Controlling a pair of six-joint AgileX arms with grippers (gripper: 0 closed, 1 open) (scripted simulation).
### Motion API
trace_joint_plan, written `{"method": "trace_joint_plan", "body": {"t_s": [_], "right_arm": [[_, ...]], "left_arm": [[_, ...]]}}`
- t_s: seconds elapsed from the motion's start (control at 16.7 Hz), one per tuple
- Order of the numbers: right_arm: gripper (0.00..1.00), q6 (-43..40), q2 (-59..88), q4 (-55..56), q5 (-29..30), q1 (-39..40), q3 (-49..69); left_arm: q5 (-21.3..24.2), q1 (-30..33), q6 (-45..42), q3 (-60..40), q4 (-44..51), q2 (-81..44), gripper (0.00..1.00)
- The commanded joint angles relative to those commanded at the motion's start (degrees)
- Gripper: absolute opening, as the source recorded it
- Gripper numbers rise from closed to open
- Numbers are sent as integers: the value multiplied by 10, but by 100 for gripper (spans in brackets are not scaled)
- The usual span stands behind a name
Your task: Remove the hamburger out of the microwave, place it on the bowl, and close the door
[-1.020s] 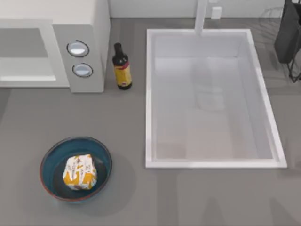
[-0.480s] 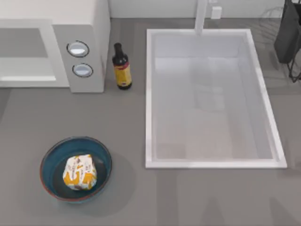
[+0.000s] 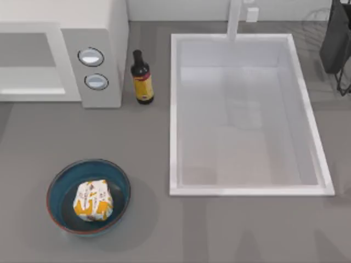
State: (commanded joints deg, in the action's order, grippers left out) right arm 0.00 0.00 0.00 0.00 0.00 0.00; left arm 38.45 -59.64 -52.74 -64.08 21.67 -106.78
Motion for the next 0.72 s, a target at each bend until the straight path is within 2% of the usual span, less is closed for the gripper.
{"method": "trace_joint_plan", "body": {"t_s": [0.48,0.72], "right_arm": [[100,0,0,0,0,0,0],[100,0,0,0,0,0,0]], "left_arm": [[-41,83,92,194,-91,153,0],[-46,93,103,212,-102,169,0]]}}
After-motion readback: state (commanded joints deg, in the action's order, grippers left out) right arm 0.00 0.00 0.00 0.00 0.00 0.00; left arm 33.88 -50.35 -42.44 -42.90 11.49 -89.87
